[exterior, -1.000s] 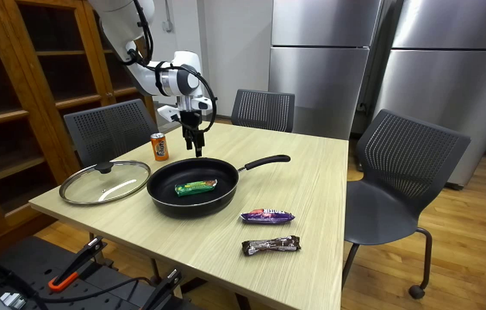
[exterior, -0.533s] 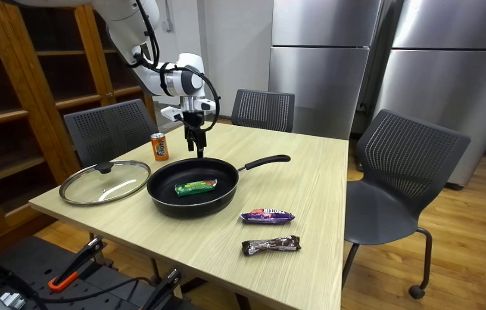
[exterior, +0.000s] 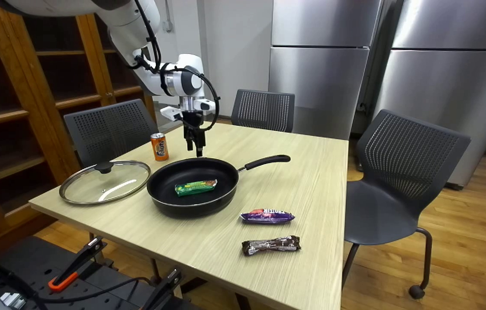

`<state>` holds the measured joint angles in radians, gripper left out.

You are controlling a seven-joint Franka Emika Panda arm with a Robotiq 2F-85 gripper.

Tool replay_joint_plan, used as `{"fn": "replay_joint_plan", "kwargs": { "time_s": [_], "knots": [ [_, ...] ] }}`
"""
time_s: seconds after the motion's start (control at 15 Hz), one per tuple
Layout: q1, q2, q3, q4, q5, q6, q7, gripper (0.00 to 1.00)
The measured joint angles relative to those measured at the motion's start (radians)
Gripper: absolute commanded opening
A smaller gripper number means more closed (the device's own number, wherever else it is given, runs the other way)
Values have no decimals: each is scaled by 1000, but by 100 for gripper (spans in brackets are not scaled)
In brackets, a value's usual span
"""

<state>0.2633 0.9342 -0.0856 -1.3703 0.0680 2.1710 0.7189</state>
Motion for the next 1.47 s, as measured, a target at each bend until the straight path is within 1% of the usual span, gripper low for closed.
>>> {"fn": "replay_joint_plan", "kwargs": {
  "time_s": [0.33, 1.33, 1.4, 1.47],
  "knots": [
    [-2, 40, 0, 44, 0, -20, 0, 100],
    [-26, 155, -1, 174, 0, -29, 0, 100],
    [-26, 159, -1, 179, 0, -30, 0, 93],
    [-26, 162, -1, 183, 0, -30, 0, 72]
  ]
}}
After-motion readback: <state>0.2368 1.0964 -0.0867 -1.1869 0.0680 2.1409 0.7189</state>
